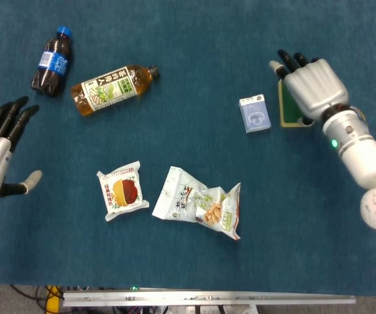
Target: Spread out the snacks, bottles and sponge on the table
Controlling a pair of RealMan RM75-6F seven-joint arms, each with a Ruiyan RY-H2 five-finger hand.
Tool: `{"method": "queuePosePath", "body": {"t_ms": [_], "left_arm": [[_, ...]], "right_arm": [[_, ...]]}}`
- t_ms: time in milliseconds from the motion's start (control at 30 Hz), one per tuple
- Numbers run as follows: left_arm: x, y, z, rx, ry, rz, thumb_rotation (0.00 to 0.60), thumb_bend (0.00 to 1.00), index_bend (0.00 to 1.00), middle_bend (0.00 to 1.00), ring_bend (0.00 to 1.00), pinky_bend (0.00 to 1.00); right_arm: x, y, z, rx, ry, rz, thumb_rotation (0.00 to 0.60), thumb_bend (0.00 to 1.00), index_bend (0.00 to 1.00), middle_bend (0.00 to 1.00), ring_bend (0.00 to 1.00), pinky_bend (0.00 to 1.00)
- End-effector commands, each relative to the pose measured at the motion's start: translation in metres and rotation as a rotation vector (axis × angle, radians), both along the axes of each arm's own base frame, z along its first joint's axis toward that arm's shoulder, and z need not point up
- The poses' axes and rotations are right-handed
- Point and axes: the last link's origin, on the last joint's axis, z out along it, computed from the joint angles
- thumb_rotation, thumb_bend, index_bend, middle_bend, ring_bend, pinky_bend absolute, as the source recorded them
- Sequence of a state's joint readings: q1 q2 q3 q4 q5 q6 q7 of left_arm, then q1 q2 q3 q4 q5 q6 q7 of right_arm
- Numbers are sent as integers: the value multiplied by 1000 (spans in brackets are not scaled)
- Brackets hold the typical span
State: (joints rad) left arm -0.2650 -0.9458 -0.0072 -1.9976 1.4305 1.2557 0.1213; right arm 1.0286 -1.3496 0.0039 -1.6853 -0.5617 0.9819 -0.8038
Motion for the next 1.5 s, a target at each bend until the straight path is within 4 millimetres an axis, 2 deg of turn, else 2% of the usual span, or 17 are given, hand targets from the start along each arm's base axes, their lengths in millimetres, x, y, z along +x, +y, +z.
{"method": "queuePosePath", "body": {"t_ms": [33,233,400,533,800,1133,1300,1500], "left_arm": [[-2,0,3,24,-1,-2,600,241,20,0,0,84],[-13,1,9,89,20,-12,600,241,21,0,0,84],[-22,-1,14,139,24,-17,600,241,35,5,0,84],[-33,-7,18,163,47,-8,600,241,37,9,0,84],[-44,-19,27,208,93,9,600,241,37,11,0,84],[-47,-39,33,245,110,37,600,240,90,51,0,84],[-47,-41,30,245,121,42,600,241,90,51,0,84],[-43,-41,28,236,122,37,600,241,90,51,0,84]], "right_arm": [[-1,4,17,-42,-57,-9,600,0,0,48,113,327],[-16,20,54,-155,-136,-33,600,2,0,110,141,327],[-35,38,80,-234,-157,-55,600,31,14,202,195,336],[-63,67,108,-313,-168,-95,600,65,65,254,231,364],[-98,120,145,-408,-174,-132,600,66,130,300,267,384],[-131,168,166,-466,-179,-212,600,66,156,306,272,383],[-134,178,170,-479,-181,-218,600,66,156,306,272,383],[-133,180,169,-472,-192,-207,600,66,156,306,272,384]]}}
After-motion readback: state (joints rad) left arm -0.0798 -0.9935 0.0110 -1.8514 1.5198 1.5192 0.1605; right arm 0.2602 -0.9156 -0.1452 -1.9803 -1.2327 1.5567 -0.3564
